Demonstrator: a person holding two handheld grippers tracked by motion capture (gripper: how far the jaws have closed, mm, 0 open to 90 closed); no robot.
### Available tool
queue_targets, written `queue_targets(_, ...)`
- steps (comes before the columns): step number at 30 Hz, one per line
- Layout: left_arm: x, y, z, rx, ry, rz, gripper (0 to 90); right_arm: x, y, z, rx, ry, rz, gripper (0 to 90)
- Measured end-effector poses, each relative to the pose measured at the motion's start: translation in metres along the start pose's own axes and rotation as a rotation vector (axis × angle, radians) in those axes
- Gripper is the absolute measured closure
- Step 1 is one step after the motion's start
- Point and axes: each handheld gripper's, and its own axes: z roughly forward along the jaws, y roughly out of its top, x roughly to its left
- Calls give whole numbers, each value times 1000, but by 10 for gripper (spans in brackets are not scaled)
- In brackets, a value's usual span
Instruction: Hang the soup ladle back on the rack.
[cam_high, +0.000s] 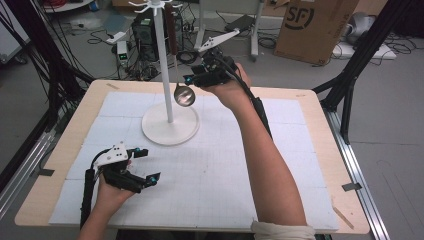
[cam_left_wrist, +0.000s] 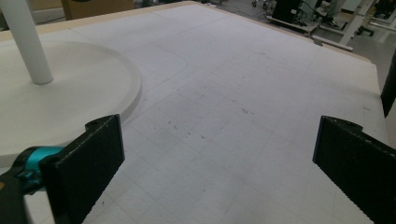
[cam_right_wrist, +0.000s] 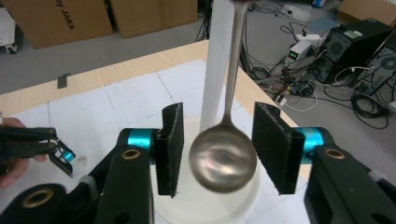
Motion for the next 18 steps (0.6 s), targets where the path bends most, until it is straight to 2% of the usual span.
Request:
queue_targets(6, -1, -1, 0, 9, 0, 4, 25, 3, -20, -8, -18, -8, 20, 454)
queue_targets(18, -2, -1, 1, 13, 1, 3, 25, 9, -58, -22, -53, -14, 52, 410)
